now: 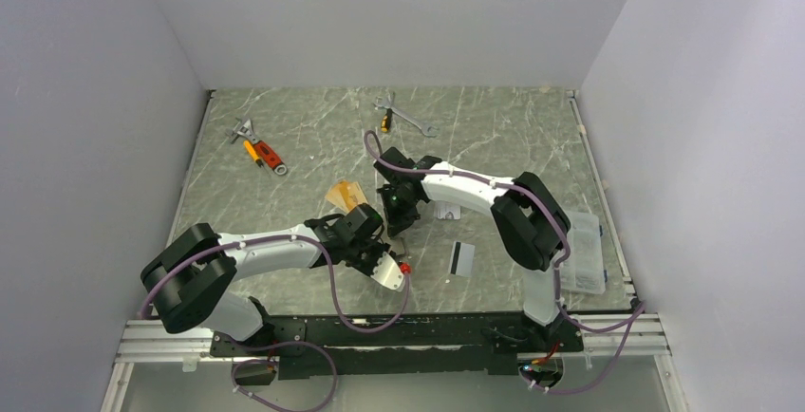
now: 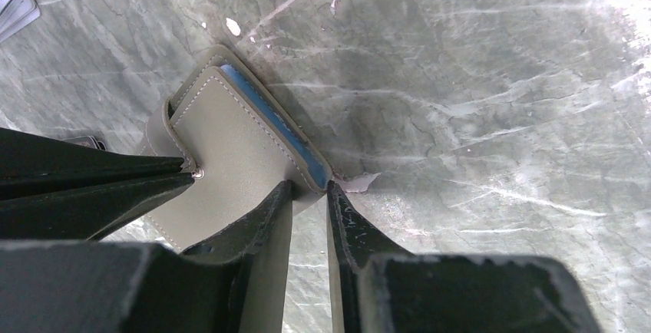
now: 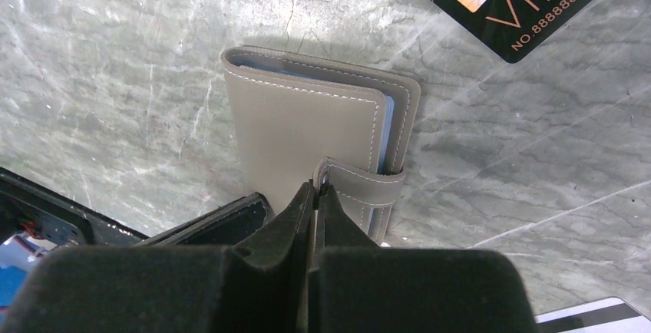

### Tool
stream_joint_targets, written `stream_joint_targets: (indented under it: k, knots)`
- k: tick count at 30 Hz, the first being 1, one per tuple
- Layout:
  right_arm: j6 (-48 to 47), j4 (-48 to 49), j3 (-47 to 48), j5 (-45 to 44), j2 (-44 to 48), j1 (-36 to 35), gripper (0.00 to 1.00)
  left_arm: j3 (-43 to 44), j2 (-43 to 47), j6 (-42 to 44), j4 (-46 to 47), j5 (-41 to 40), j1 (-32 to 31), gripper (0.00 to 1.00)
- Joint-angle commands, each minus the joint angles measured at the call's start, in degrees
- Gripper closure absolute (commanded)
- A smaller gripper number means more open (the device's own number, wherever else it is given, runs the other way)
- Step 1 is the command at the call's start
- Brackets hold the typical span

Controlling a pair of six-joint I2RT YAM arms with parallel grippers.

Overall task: Put the credit cards into the card holder
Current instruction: Close the card holder at the center of the board.

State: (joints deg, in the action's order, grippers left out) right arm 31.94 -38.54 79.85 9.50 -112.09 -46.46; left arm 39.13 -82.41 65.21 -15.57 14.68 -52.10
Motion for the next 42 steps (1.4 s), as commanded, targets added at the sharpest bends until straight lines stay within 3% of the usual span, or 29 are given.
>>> stream_joint_targets:
  k: [1,19,35,42]
  knots:
    - [1.6,4.6,-0.7,0.8,3.1,0.3,1.0,-0.1,0.1,0.3,-2.6,0.4,-0.1,0.74]
    - [0.7,0.5,0.6,-0.4,-1.5,-1.3,1.0,-0.3,0.1,-0.1,-2.2,-0.3,-0.1,0.76]
    - [1.6,-1.7,1.1,-3.2,-7.6,-3.9,1.0,0.7,1.1,-1.0,-2.4,-0.4,0.5,0.71]
    - [3.6,-0.6,-3.4,-5.0,-7.6,-4.2,1.0,1.7,3.4,-1.8,-3.7,0.0,2.5,0.64]
